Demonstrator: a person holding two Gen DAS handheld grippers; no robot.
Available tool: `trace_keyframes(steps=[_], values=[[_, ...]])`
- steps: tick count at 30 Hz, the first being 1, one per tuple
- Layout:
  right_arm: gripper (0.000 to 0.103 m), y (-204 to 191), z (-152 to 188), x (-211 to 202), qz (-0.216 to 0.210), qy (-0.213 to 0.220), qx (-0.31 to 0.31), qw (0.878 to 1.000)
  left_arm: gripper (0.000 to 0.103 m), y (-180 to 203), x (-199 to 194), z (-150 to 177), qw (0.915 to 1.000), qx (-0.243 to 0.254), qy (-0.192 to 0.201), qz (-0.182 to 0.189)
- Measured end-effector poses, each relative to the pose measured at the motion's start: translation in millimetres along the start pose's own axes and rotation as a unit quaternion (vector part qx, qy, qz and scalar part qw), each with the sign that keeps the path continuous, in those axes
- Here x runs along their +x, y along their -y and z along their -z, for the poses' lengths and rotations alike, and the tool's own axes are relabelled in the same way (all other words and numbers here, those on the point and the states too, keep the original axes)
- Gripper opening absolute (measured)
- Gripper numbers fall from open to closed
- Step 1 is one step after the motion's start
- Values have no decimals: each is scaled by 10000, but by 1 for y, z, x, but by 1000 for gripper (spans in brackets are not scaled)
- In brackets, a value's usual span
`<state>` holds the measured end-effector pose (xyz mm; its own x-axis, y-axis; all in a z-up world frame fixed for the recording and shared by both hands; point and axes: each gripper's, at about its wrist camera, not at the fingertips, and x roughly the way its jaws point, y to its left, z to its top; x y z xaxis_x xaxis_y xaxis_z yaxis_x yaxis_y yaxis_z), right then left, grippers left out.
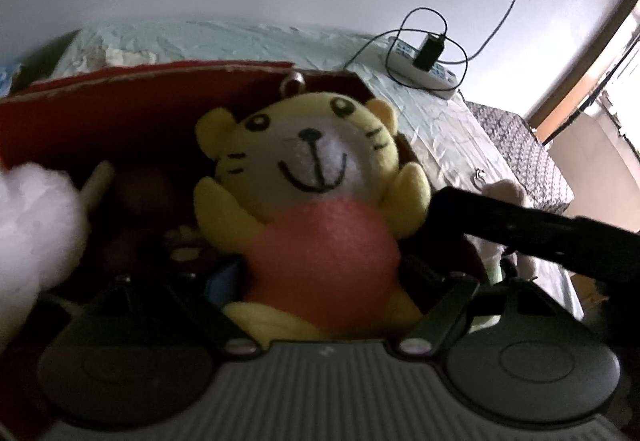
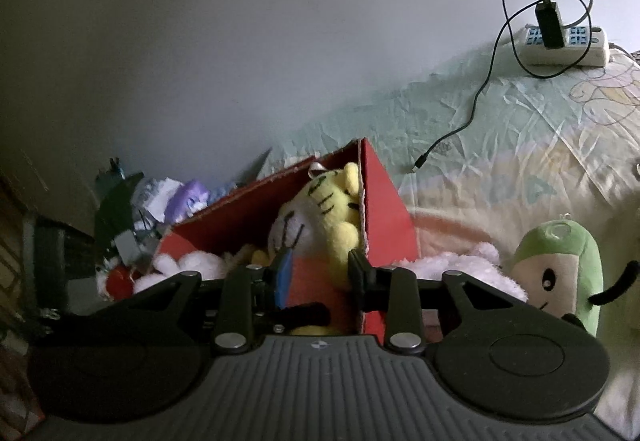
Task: Organize objects
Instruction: 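Lower the tiger into the red box and open the right gripper, then move the right gripper to the mauve teddy bear and grasp it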
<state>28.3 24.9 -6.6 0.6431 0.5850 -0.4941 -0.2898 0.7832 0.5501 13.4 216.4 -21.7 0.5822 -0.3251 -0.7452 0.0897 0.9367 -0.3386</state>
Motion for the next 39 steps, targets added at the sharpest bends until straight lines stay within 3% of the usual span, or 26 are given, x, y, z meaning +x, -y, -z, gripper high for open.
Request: trace_keyframes(steps=[15, 31, 39], values=[[33, 9, 11, -2, -301, -101, 200, 9993, 85, 0, -7, 4, 9999, 23, 23, -107], [34, 8, 21, -19, -397, -62, 144, 9991, 87, 19, -32, 18, 9980, 262, 259, -520], [36, 16, 23, -33, -677, 54, 202, 9975, 87, 36, -46, 25, 9953, 287, 426, -821]])
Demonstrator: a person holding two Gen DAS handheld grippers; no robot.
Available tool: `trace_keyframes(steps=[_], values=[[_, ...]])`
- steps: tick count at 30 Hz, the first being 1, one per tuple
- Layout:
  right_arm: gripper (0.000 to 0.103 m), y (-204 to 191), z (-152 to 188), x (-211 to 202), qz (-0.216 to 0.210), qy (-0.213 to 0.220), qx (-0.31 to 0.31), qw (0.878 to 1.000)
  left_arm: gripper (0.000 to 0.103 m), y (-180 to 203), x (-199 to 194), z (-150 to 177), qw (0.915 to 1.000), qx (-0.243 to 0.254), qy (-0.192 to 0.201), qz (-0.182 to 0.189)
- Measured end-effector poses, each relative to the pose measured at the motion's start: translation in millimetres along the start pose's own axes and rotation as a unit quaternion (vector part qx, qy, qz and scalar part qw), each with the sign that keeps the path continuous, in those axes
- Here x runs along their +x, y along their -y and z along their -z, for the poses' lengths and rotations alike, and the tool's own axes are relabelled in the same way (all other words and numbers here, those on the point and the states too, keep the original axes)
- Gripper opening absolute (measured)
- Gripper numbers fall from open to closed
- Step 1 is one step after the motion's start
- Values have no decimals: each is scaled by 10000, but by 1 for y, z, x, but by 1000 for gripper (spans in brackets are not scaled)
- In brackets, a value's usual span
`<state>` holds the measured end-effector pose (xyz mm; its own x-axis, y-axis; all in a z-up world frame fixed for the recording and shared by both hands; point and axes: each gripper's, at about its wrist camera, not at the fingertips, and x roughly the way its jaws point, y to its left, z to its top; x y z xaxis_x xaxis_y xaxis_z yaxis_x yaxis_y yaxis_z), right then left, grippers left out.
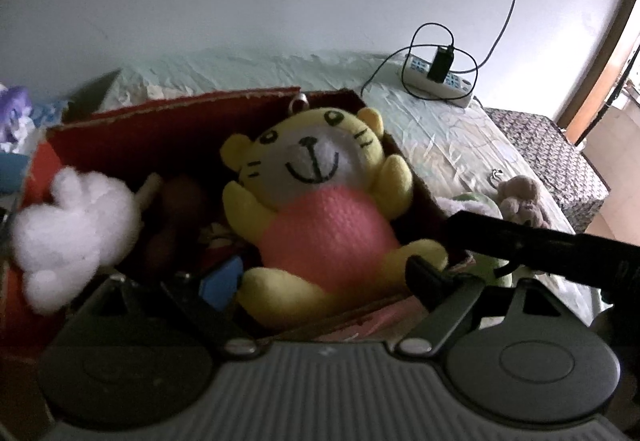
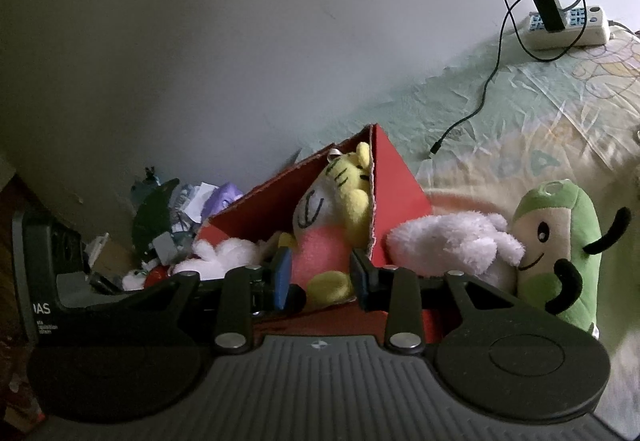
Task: Organize objects
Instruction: 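Move the right gripper to the mauve teddy bear and grasp it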
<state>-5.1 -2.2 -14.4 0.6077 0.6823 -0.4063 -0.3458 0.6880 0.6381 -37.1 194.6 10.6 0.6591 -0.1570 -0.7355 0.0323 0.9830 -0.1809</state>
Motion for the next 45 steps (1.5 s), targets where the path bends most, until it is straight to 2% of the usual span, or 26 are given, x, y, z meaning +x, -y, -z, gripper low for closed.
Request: trace_keyframes(steps=[10, 15, 18, 28, 36, 45], values=[[37, 24, -4, -38, -372, 179, 118, 9991, 87, 43, -32, -2, 9978, 310, 434, -381], [37, 49, -7, -65, -304, 275, 273, 9988, 87, 79, -39, -4, 9957, 576, 626, -358], [38, 70, -9, -82, -195, 309, 447, 9983, 87, 101, -36, -4, 9951, 722, 608, -280], [38, 133, -3, -121, 308, 293, 944, 9946, 87, 168, -3, 3, 9934, 1116, 205, 187], [38, 169, 1, -136, 662, 258, 1188, 9904, 87, 211, 36, 17, 9884, 1310, -336, 693], [39, 211, -1, -143, 1013, 245, 1639, 9810, 75, 247, 82, 21, 9786, 1571, -806, 1060]])
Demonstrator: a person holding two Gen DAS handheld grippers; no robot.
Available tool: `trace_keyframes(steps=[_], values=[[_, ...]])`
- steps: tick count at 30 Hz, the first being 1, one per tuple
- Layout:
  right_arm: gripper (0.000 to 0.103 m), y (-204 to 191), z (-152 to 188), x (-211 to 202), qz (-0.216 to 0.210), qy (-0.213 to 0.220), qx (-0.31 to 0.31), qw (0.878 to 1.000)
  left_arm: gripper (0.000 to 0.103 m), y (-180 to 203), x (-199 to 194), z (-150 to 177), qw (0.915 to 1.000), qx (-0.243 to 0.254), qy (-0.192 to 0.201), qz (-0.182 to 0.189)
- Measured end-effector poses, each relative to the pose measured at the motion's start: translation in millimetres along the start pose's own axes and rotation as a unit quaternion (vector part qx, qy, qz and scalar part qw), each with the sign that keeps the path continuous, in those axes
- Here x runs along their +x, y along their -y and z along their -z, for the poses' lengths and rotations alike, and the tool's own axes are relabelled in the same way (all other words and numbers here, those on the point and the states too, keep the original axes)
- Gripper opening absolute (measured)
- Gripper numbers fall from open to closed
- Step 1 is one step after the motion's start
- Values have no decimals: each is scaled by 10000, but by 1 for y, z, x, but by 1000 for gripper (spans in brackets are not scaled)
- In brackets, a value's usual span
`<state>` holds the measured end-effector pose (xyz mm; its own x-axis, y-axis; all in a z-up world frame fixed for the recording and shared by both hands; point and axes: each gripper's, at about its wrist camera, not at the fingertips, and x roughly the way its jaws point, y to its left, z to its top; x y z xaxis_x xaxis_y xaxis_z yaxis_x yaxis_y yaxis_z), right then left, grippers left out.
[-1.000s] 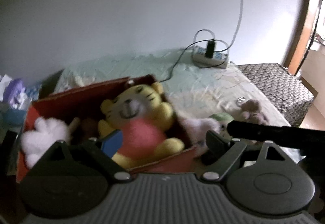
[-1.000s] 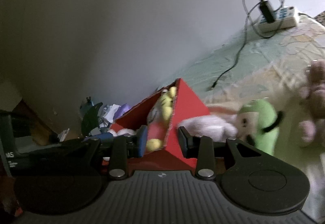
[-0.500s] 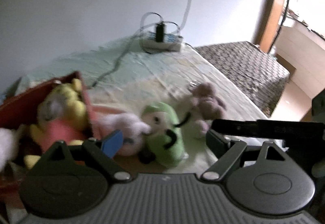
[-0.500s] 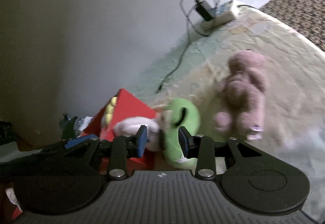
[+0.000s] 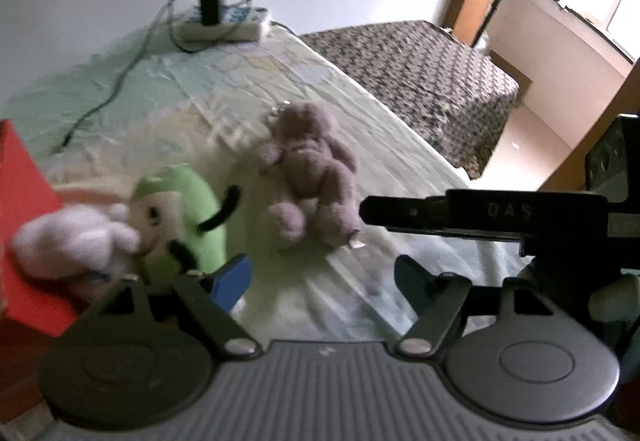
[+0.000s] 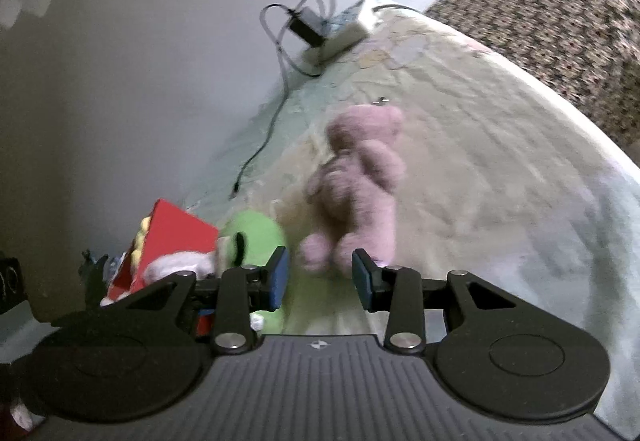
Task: Organize objects
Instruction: 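Move the right gripper to the mauve teddy bear and grasp it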
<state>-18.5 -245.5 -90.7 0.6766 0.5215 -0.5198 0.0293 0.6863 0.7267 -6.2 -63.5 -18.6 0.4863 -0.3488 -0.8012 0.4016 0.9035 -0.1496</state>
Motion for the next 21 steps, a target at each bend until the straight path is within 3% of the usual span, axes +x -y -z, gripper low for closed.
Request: trace_keyframes(steps=[12, 21], values=[[39, 33, -20, 19, 49, -195, 671, 9975, 69, 1, 62, -20, 9989, 90, -452, 10], [39, 31, -32, 49, -80, -486, 642, 9967, 70, -12, 83, -20, 9978, -15, -663, 20]])
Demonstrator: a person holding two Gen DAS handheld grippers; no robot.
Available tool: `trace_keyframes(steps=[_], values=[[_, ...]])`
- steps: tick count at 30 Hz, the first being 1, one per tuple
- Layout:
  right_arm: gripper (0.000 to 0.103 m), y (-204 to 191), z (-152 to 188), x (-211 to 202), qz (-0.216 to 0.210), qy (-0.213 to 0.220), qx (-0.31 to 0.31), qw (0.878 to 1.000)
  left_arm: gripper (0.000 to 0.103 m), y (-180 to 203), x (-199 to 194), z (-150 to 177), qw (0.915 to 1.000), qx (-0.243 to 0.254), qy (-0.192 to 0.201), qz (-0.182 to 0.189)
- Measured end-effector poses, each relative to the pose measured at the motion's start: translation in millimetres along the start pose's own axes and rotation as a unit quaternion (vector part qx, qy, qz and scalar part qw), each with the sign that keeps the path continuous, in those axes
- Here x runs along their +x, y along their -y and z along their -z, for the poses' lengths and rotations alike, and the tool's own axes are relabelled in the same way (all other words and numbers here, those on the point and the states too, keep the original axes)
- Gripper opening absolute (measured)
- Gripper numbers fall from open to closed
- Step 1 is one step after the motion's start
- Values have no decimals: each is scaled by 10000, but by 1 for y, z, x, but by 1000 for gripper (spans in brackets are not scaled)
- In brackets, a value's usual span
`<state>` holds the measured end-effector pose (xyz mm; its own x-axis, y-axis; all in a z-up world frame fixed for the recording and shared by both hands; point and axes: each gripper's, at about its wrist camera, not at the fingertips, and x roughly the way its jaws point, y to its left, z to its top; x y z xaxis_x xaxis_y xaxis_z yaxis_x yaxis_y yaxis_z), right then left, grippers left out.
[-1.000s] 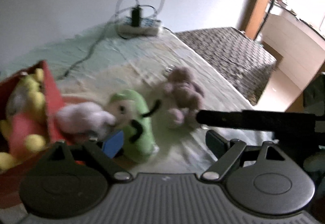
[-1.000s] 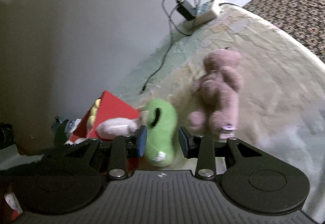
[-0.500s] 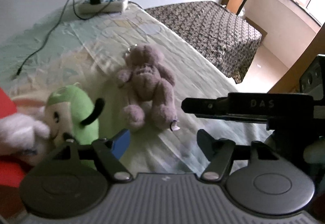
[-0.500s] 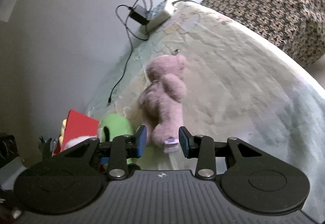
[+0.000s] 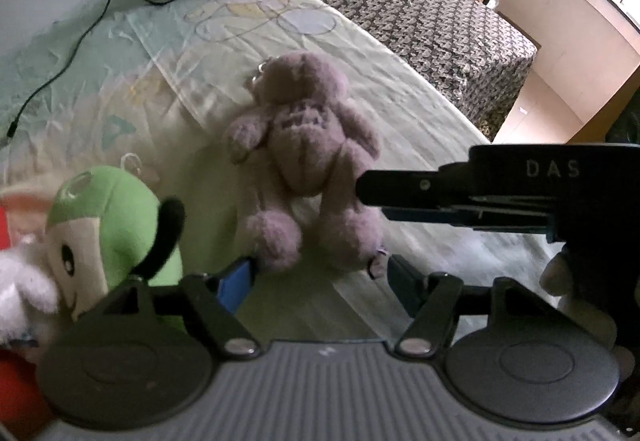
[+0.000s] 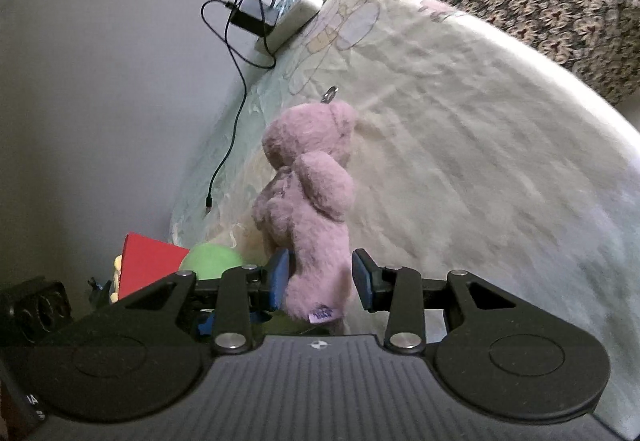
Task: Organize objects
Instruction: 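Move the right gripper to the mauve teddy bear and grasp it, then lift the teddy bear with the right gripper toward the red box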
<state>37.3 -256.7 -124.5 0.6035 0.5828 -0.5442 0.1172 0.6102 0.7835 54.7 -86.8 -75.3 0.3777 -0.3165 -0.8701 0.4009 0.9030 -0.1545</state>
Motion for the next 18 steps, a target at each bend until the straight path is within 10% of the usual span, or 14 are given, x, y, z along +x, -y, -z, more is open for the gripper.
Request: trace_keyframes(steps=[18], values=[[28, -10, -10, 17, 99, -211, -437, 9988, 83, 5, 6, -3, 9990, 423, -12, 148]])
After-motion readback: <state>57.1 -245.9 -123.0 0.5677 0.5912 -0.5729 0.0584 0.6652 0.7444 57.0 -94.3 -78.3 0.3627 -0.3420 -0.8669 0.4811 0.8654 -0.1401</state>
